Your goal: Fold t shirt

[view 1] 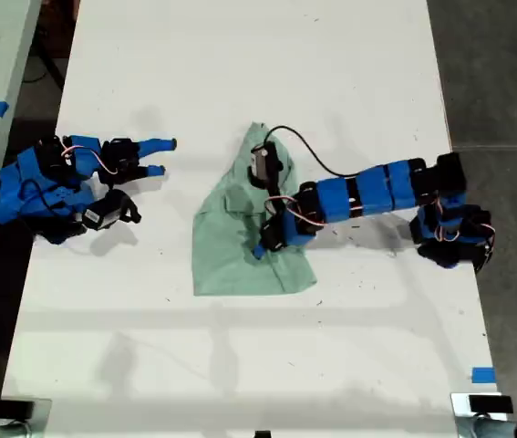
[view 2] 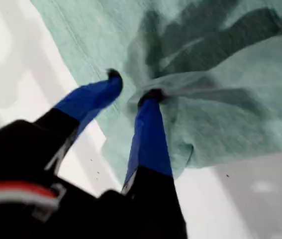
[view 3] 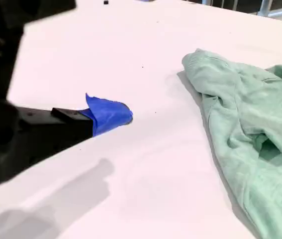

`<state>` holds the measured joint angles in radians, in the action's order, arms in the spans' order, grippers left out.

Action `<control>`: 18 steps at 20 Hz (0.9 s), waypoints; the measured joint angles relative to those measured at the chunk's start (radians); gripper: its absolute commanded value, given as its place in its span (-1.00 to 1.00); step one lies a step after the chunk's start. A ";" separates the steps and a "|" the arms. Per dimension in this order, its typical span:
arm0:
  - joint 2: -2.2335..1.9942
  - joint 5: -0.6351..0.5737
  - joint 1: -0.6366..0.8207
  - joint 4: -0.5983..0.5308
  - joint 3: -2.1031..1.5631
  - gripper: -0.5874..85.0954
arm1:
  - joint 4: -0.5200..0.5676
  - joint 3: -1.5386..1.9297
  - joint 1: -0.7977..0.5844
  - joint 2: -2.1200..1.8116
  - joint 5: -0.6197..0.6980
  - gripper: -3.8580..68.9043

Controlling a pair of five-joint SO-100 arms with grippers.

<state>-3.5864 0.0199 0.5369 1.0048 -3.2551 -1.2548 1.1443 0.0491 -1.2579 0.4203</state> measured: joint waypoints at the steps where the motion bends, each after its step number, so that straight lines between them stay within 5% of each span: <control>1: 0.000 0.000 0.000 0.000 0.000 -0.20 | -0.041 -0.052 -0.002 -0.008 0.012 -0.30; 4: 0.000 -0.009 0.009 0.000 0.000 -0.20 | -0.127 -0.066 -0.002 -0.133 0.028 -0.37; 7: 0.000 -0.009 0.009 0.000 0.000 -0.22 | -0.206 0.095 -0.026 -0.348 0.023 -0.88; 8: 0.000 -0.009 0.009 0.000 0.000 -0.26 | -0.209 0.198 -0.044 -0.436 0.015 -0.87; 15: 0.000 -0.009 0.008 0.000 0.000 -0.36 | 0.117 1.272 -0.118 -1.293 -0.020 -0.87; 18: 0.000 -0.009 -0.003 0.000 0.000 -0.38 | 0.144 1.687 -0.152 -1.701 0.012 -0.87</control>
<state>-3.5864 0.0107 0.5338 1.0048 -3.2551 -1.1106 2.8317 -0.1028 -2.9590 0.4326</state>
